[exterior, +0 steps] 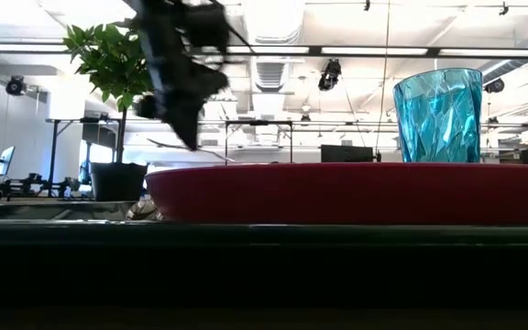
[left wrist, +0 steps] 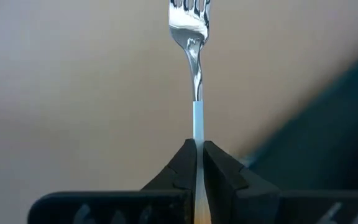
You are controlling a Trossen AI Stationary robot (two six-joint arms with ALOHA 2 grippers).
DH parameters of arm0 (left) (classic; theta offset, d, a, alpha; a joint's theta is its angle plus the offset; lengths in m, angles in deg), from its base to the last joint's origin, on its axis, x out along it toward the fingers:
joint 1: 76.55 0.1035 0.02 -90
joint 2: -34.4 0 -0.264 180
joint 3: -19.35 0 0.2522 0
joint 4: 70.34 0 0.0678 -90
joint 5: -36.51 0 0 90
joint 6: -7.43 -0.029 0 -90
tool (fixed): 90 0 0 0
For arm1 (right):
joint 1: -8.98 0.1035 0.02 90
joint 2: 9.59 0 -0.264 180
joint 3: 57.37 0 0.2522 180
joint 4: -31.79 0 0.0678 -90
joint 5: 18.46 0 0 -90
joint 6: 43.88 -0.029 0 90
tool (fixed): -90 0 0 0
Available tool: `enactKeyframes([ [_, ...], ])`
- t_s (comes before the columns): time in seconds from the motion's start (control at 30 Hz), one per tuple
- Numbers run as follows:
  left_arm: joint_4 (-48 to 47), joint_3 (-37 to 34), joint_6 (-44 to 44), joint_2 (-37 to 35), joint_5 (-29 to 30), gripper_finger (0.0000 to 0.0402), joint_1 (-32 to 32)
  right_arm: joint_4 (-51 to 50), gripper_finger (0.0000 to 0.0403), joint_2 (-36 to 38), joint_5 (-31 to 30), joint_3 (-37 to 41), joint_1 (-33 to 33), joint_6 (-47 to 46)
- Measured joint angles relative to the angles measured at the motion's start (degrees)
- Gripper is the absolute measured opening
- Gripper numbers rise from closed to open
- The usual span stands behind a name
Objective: Pick and place plate/cup/fork/spoon on tray
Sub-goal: Put the orange fork on the black tray
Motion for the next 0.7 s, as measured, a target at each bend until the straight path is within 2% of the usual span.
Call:
enactKeyframes([
  [0.07, 1.7, -5.6, 5.8, -5.8, 0.3, 0.0000, -2.4, 0.1, 0.0022, 0.0, 0.0, 0.0, 0.0, 0.6],
  [0.2, 3.5, -14.4, 19.1, -15.4, 4.5, 0.0000, -9.6, 0.2, 0.0022, 0.0, 0.0, 0.0, 0.0, 1.6],
  [0.37, 4.5, -19.5, 34.8, -22.7, 10.8, 0.0003, -20.9, 0.2, 0.0022, 0.0, -0.1, 0.0, 0.0, 2.2],
  [0.5, 4.5, -20.4, 44.6, -22.8, 15.4, 0.0003, -28.6, 0.6, 0.0022, -0.2, -0.1, 0.0, 0.0, 2.6],
  [0.7, 7.4, -18.7, 52.9, -16.7, 18.0, 0.0001, -35.7, 0.6, 0.0022, -0.2, -0.1, 0.0, 0.0, 3.2],
])
